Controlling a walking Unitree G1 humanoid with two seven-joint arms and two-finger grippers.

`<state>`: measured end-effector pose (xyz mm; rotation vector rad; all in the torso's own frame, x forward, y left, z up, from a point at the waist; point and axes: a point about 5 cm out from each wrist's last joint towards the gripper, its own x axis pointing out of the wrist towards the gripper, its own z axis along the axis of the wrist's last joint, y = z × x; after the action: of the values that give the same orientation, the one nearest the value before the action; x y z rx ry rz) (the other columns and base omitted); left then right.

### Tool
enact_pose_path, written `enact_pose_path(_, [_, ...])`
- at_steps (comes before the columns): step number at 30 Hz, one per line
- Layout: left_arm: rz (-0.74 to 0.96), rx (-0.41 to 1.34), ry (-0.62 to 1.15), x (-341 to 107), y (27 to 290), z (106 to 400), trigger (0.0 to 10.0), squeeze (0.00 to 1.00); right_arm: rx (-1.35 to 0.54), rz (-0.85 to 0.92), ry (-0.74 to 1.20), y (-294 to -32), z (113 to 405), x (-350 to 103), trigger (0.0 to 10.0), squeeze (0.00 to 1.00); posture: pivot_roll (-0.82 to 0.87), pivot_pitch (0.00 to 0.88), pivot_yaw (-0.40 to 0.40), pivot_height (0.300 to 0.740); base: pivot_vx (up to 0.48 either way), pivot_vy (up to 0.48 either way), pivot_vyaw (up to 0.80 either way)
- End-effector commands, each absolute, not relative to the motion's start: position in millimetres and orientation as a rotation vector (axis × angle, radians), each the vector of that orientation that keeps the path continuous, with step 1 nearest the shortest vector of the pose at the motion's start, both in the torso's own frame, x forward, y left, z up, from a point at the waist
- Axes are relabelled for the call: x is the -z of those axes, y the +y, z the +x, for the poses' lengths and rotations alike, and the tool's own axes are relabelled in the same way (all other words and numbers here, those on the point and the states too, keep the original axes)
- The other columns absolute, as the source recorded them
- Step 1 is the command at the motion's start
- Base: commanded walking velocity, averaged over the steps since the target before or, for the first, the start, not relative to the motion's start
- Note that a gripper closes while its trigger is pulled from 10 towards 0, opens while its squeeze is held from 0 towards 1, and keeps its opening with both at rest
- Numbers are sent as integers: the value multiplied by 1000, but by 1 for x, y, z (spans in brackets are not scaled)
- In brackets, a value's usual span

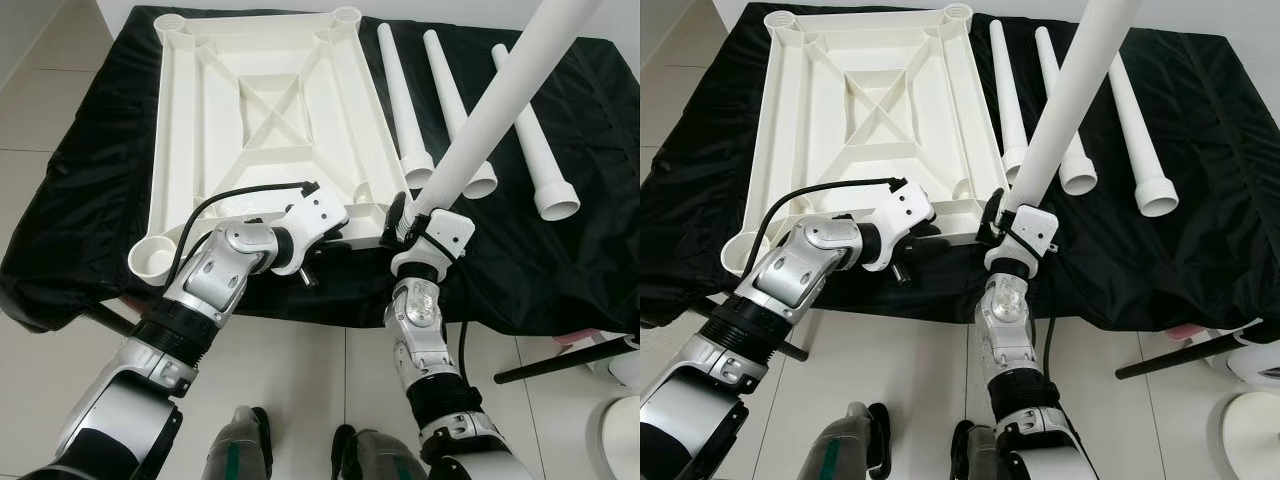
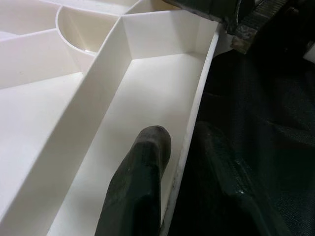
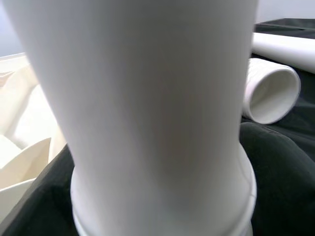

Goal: Building children table

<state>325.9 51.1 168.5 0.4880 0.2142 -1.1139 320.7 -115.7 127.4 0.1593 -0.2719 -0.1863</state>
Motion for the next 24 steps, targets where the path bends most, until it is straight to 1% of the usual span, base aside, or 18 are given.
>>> enact_pose_path(1, [491,1141,236,-164,48,325,10000,0,117,141,-137,-114,315,-99,10000,0,112,165,3,740,0,0,0])
enact_pose_path(6, [491,1141,234,-164,47,325,10000,0,87,134,-154,-115,316,-101,10000,0,112,164,2,740,0,0,0])
enact_pose_path(7, [490,1142,232,-165,46,325,10000,0,72,122,-164,-117,316,-102,10000,1000,108,158,1,740,0,0,0])
enact_pose_path(13, [491,1143,229,-165,46,326,10000,0,53,110,-168,-118,316,-102,10000,1000,107,155,0,740,0,0,0])
enact_pose_path(14, [491,1144,228,-165,46,326,10000,0,24,107,-171,-118,316,-103,10000,0,106,151,1,740,0,0,0])
enact_pose_path(17, [492,1145,227,-165,45,326,10000,0,4,105,-173,-118,316,-103,10000,0,106,151,1,740,0,0,0])
enact_pose_path(21, [497,1153,226,-164,44,325,10000,0,-95,116,-175,-117,316,-103,10000,0,101,139,4,740,0,0,0])
enact_pose_path(24, [498,1154,226,-164,44,325,10000,0,-108,111,-178,-118,316,-103,10000,0,99,136,5,740,0,0,0])
